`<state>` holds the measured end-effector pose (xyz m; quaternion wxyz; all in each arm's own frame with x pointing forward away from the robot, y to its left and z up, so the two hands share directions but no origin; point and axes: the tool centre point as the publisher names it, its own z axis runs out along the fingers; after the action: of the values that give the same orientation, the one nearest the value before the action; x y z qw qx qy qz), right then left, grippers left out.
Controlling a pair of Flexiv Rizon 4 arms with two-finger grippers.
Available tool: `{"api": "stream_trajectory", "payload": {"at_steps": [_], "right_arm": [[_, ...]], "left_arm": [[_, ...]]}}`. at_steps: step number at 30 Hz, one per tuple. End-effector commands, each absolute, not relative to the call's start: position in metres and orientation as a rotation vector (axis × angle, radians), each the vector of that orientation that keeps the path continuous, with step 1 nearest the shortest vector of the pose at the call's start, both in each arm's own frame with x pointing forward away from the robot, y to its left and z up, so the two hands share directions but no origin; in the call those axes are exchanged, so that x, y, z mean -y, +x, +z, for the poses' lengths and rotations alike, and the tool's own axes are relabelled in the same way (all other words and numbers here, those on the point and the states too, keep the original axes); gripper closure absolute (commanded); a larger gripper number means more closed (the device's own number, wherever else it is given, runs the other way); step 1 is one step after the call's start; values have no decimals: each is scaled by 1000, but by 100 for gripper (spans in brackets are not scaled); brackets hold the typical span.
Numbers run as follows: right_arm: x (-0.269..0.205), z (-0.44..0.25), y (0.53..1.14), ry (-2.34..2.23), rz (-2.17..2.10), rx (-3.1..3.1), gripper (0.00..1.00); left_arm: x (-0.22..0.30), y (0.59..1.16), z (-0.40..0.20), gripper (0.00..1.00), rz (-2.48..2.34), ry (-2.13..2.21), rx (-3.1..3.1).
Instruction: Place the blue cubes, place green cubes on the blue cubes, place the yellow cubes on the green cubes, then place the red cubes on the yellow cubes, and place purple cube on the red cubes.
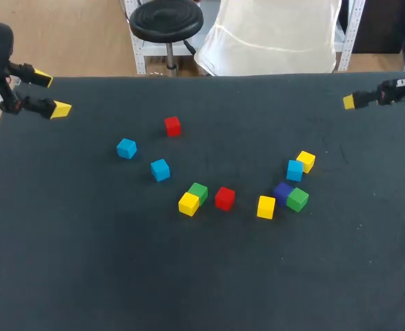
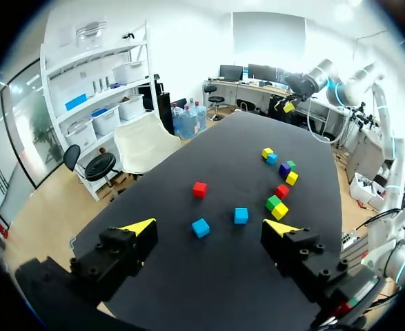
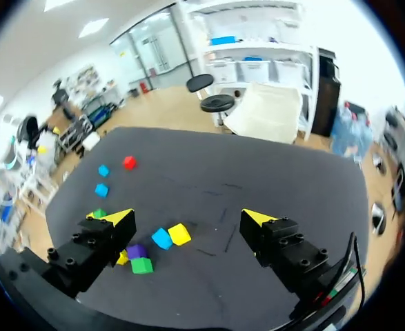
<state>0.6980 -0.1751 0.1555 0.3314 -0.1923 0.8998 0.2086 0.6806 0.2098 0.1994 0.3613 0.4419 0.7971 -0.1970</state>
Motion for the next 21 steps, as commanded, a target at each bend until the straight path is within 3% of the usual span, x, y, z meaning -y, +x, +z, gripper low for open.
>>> {"api": "stream_trajectory", "payload": {"at_steps": [1,21], "right_arm": [[191,168,698,-1554,619,-2106,0],[194,170,698,-1728,631,-1980,0]], "left_arm": [[-211,681,199,0,-509,1140,-2050],[-211,681,199,0,-509,1140,-2050]]}}
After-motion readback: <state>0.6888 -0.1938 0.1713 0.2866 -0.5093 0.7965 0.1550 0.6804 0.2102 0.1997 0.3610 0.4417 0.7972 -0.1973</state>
